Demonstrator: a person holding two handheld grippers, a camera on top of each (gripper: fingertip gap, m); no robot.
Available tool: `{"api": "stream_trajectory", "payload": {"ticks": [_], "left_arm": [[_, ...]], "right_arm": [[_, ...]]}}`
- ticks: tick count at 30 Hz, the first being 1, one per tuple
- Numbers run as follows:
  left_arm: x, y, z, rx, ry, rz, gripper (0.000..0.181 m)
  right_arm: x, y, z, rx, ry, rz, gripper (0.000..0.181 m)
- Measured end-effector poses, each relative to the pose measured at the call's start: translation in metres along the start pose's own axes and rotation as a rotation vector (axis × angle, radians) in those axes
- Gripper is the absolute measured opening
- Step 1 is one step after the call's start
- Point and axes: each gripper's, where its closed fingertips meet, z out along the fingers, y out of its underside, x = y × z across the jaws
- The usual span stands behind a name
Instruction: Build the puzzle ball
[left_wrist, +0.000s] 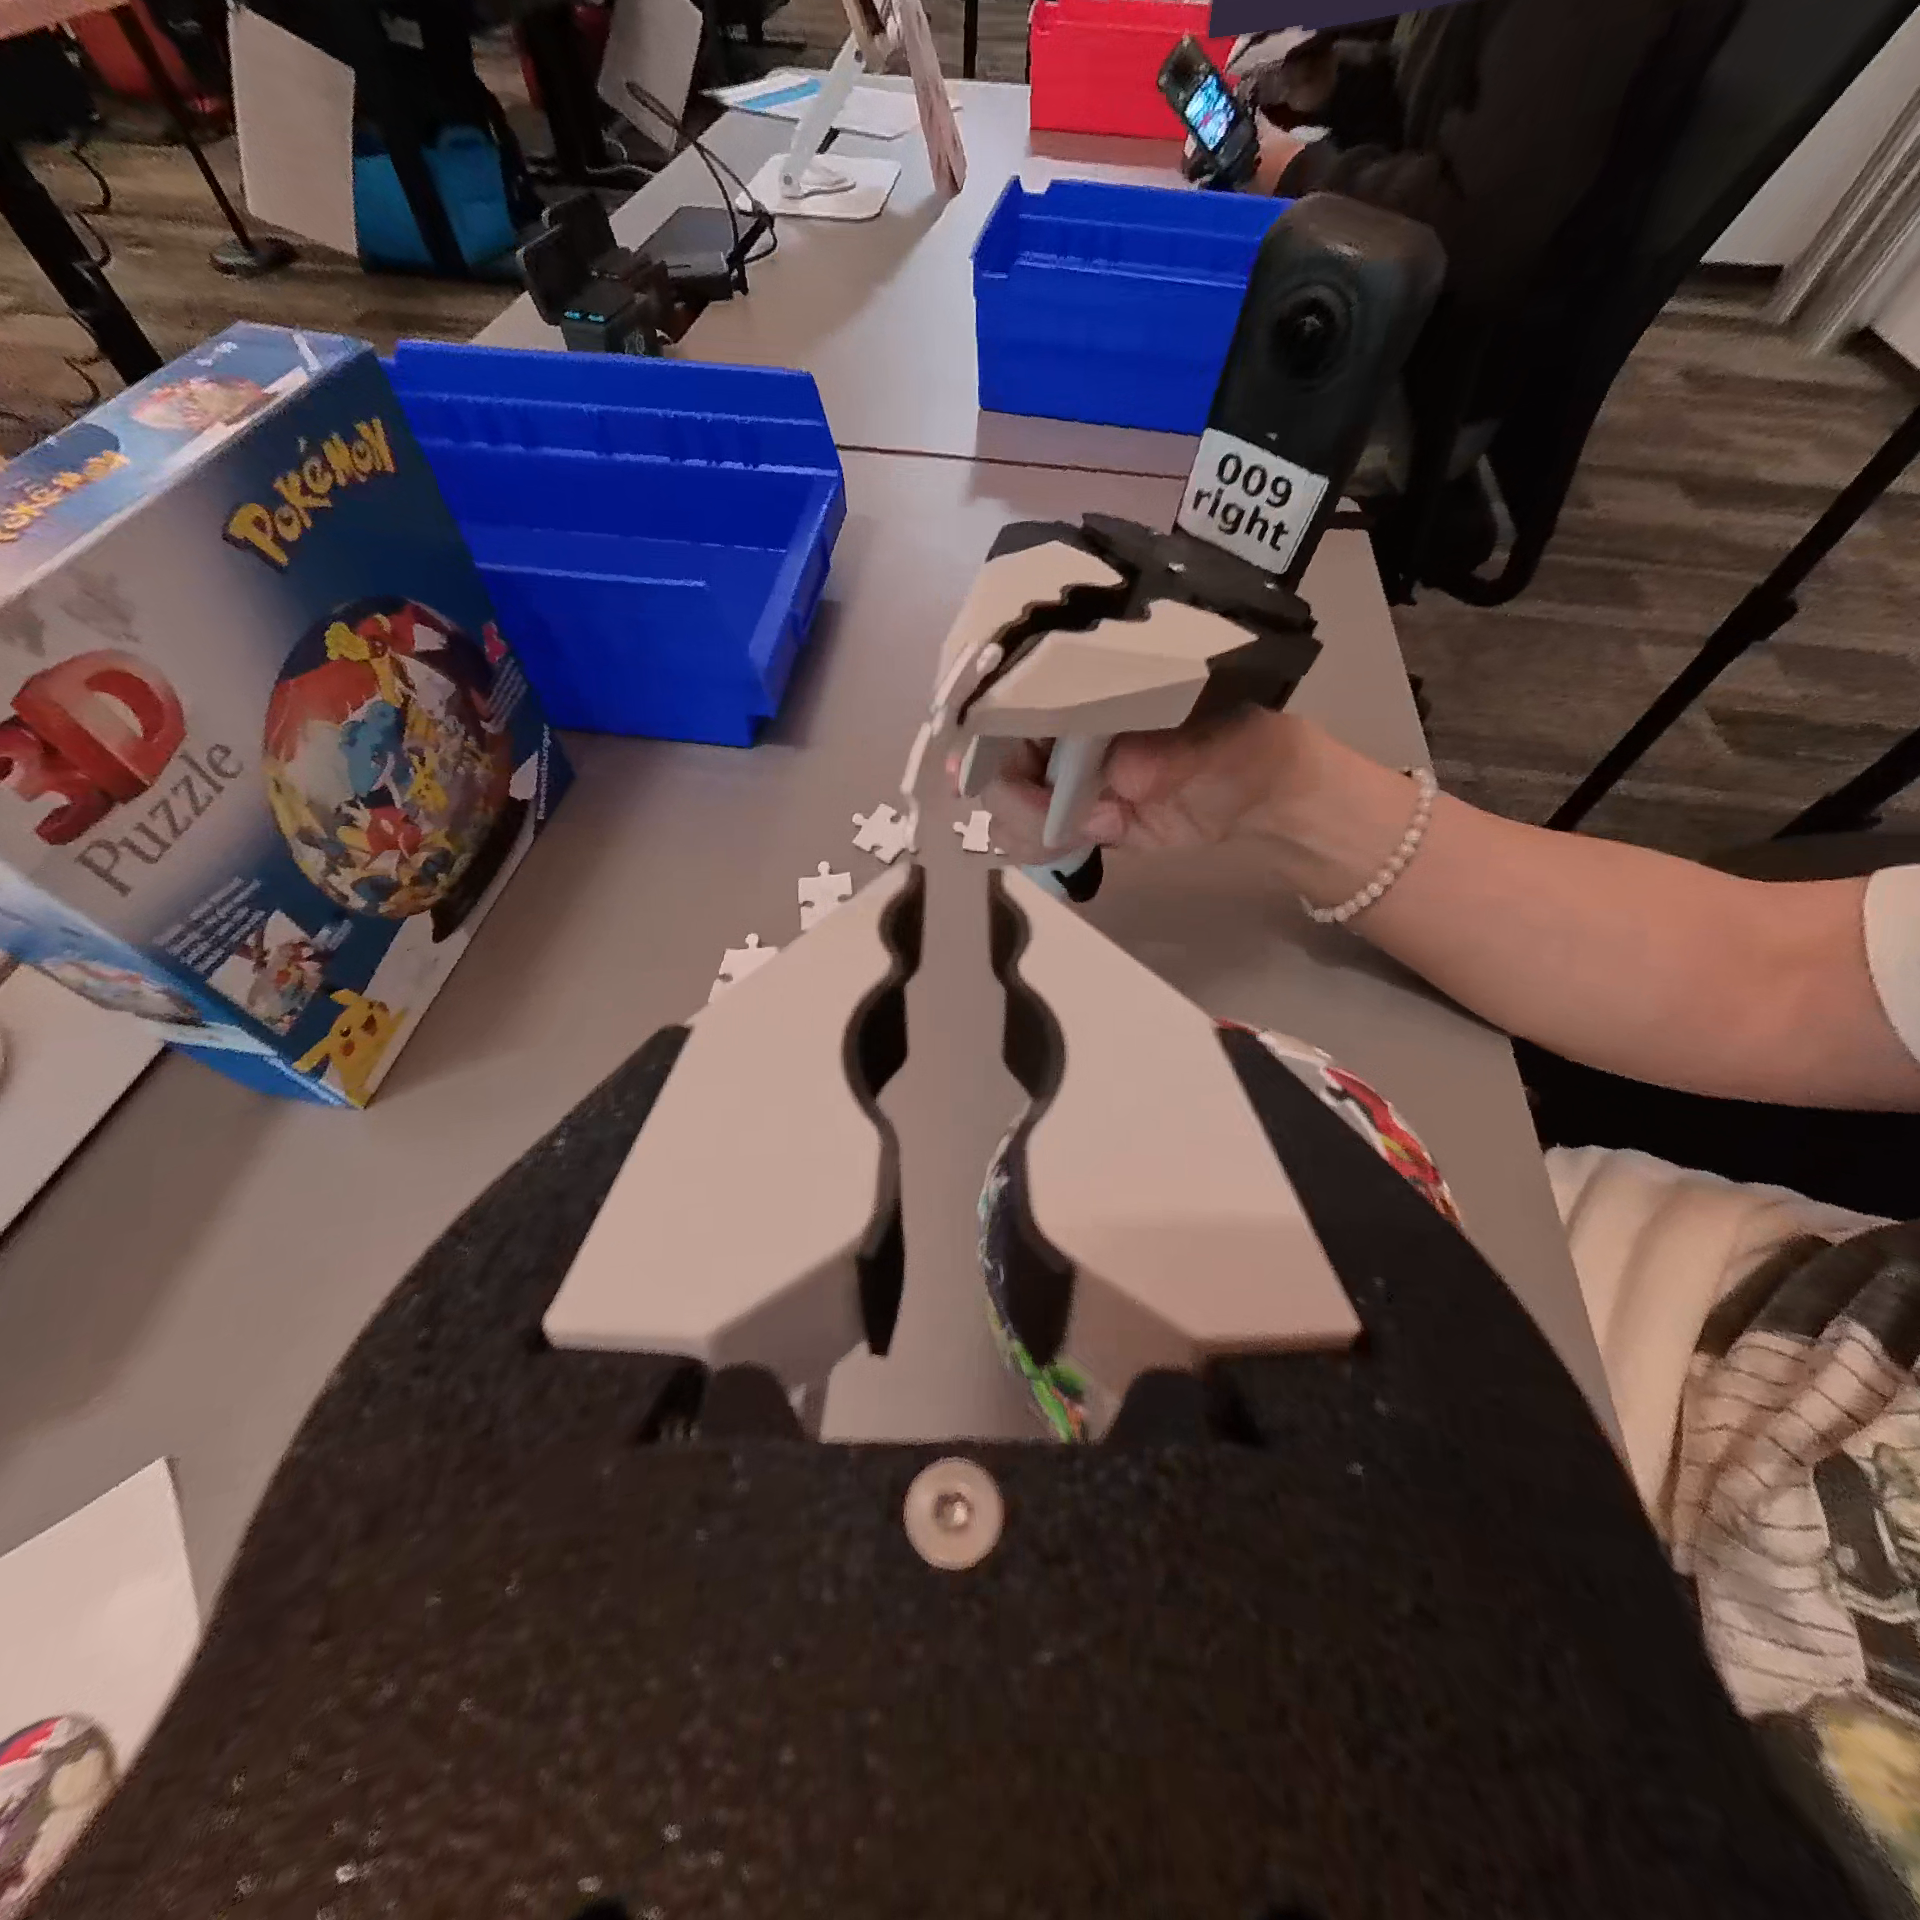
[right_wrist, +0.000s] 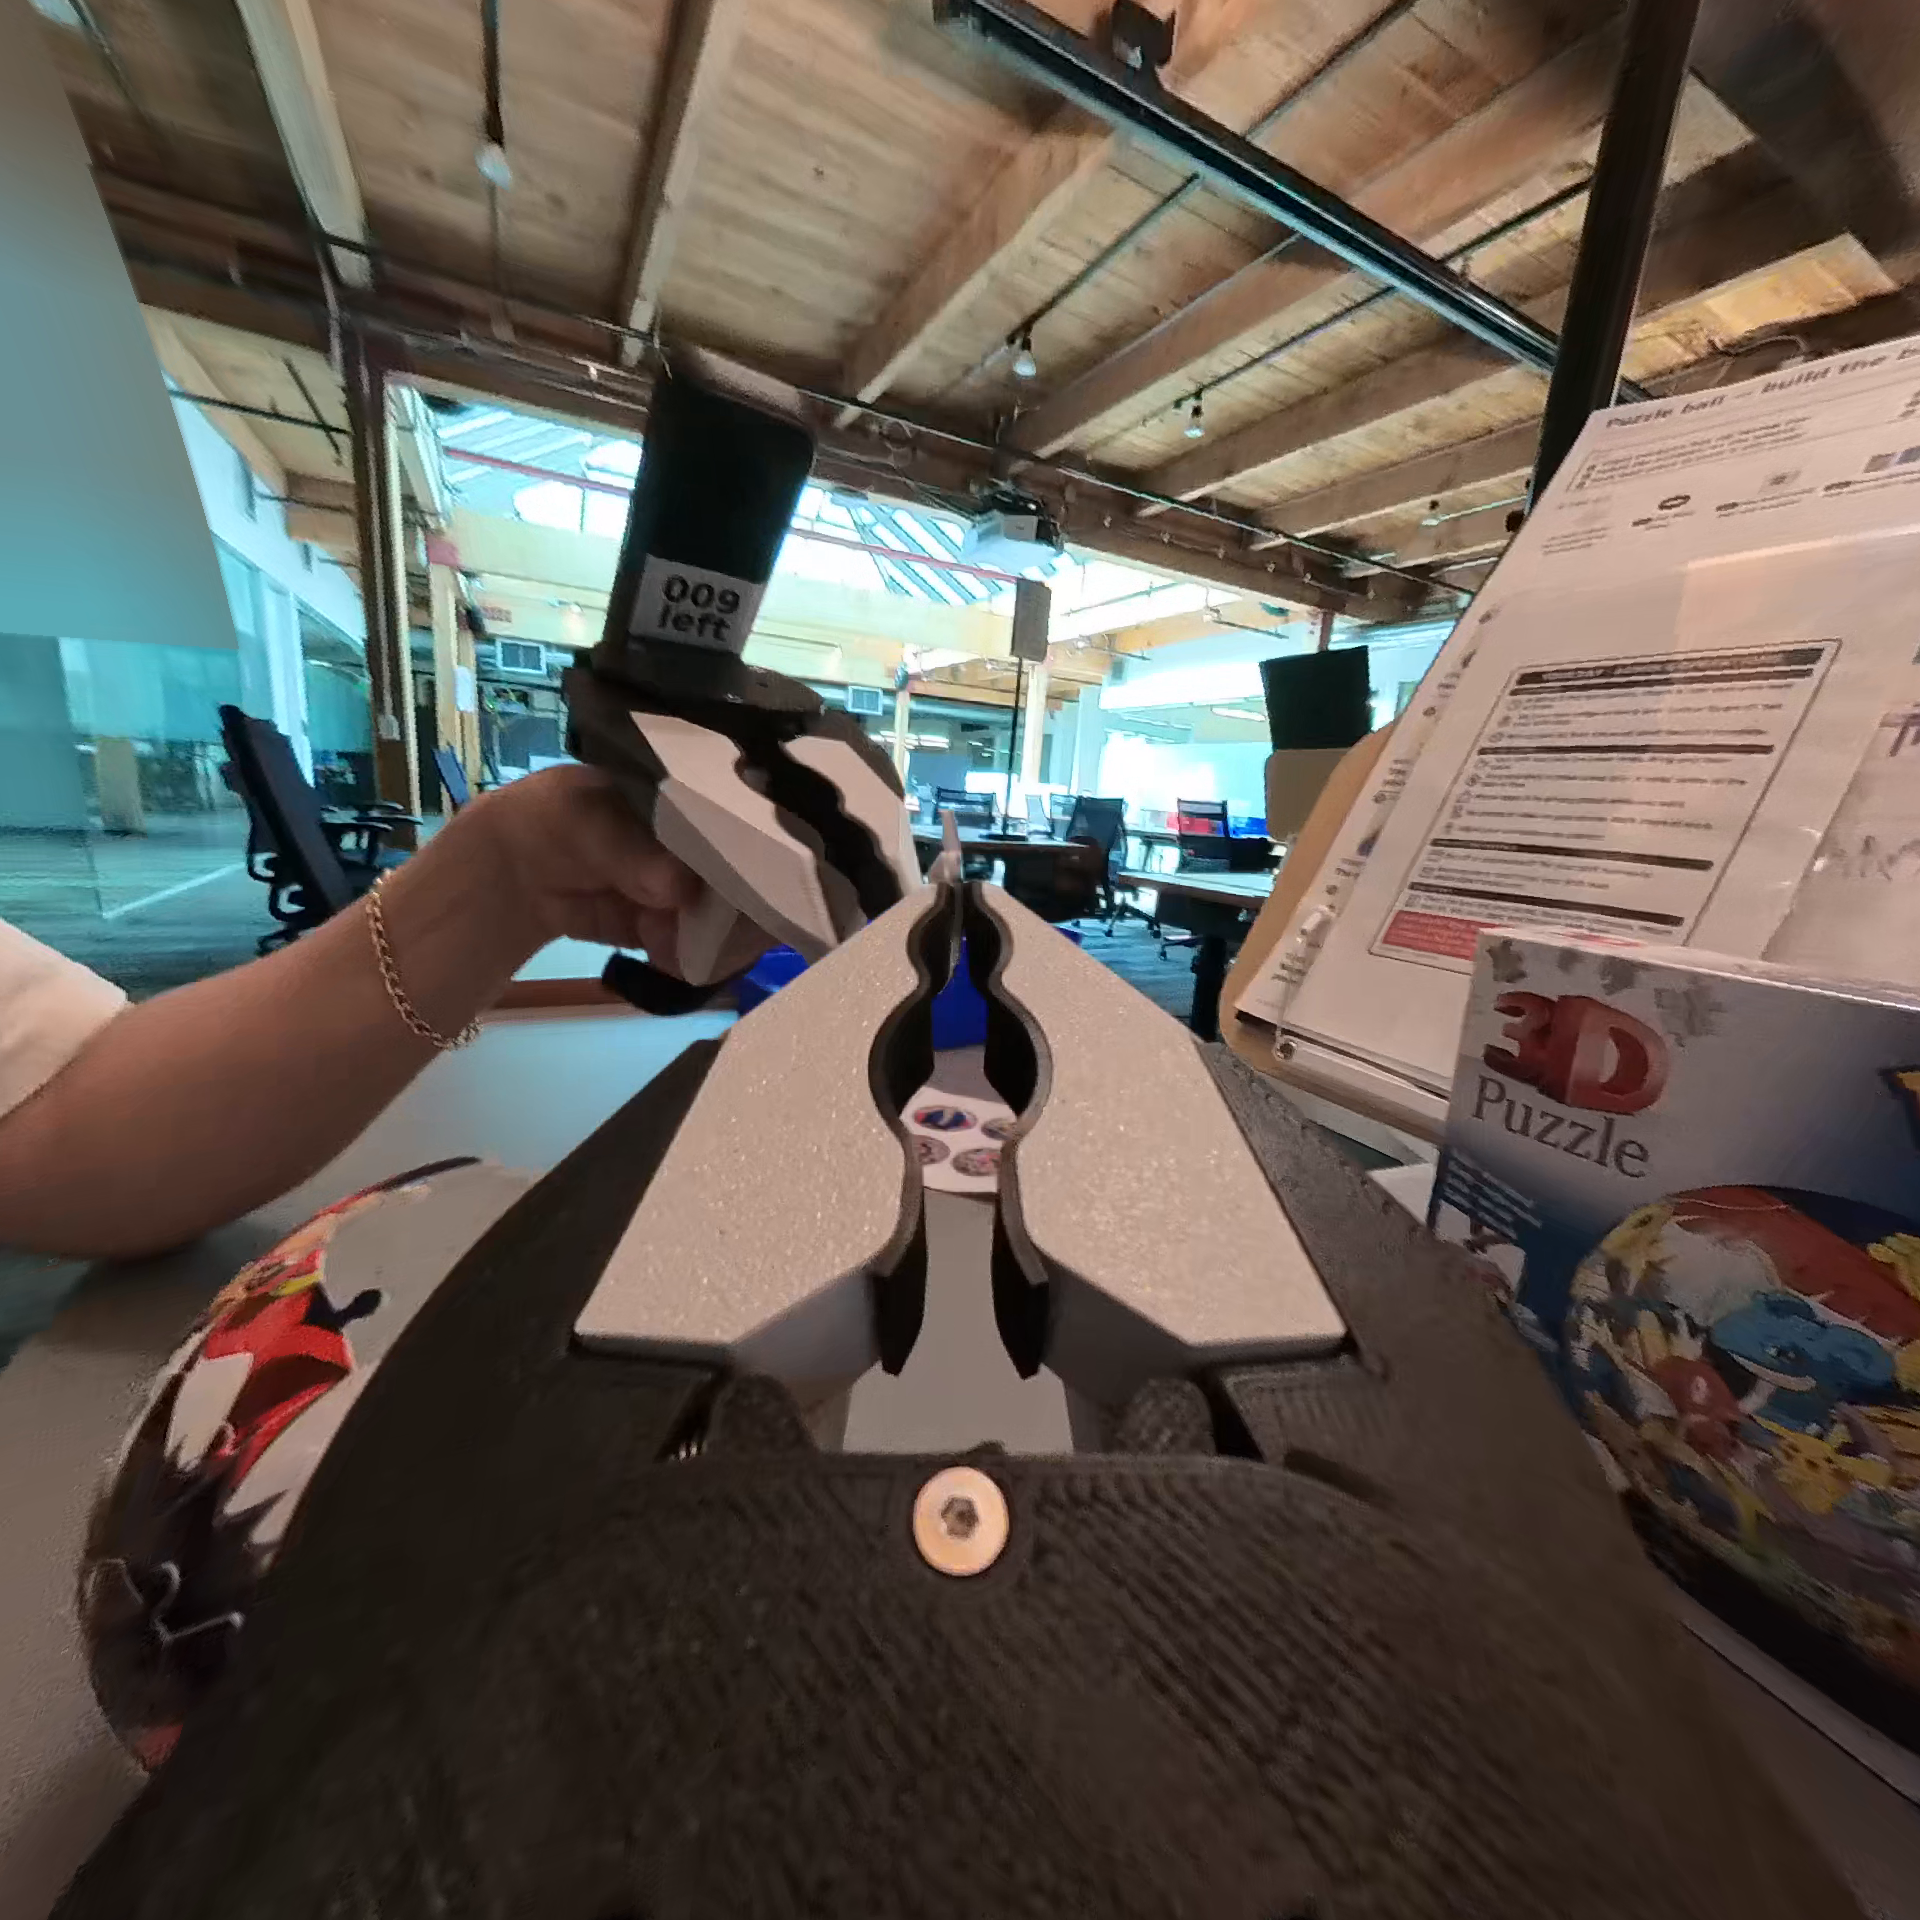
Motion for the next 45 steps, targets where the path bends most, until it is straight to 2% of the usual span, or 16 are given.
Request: {"api": "stream_trajectory", "payload": {"ticks": [2,9,11,12,14,19,25,33,41,45], "left_arm": [[0.006,-0.002,0.003,0.026,0.013,0.001,0.000],[0.014,0.001,0.006,0.031,-0.029,0.001,0.000],[0.015,0.002,0.005,0.042,-0.047,-0.007,0.006],[0.013,0.003,0.004,0.043,-0.069,-0.016,0.016],[0.006,0.007,0.003,0.031,-0.140,-0.022,0.019],[0.010,0.002,0.001,0.060,-0.173,0.011,0.000],[0.009,0.004,-0.004,0.042,-0.168,0.023,0.000],[0.010,0.017,-0.009,-0.024,-0.147,0.041,0.000],[0.011,0.034,-0.010,-0.152,-0.109,0.032,0.000],[0.009,0.040,-0.012,-0.200,-0.110,0.009,0.000]], "right_arm": [[-0.005,0.001,0.001,0.001,-0.015,-0.005,0.000],[-0.016,0.005,0.004,0.002,-0.070,-0.007,0.000],[-0.014,0.002,0.003,0.027,-0.062,0.004,0.000],[-0.014,-0.002,0.001,0.049,-0.061,0.016,0.000],[-0.017,-0.008,-0.001,0.083,-0.087,0.042,0.000],[-0.022,-0.003,0.000,0.058,-0.115,0.047,0.000],[-0.023,0.003,0.000,0.034,-0.137,0.074,0.000],[-0.029,0.020,0.001,-0.063,-0.168,0.033,0.000],[-0.034,0.034,0.000,-0.135,-0.177,-0.052,0.001],[-0.034,0.031,0.000,-0.134,-0.161,-0.060,0.015]]}}
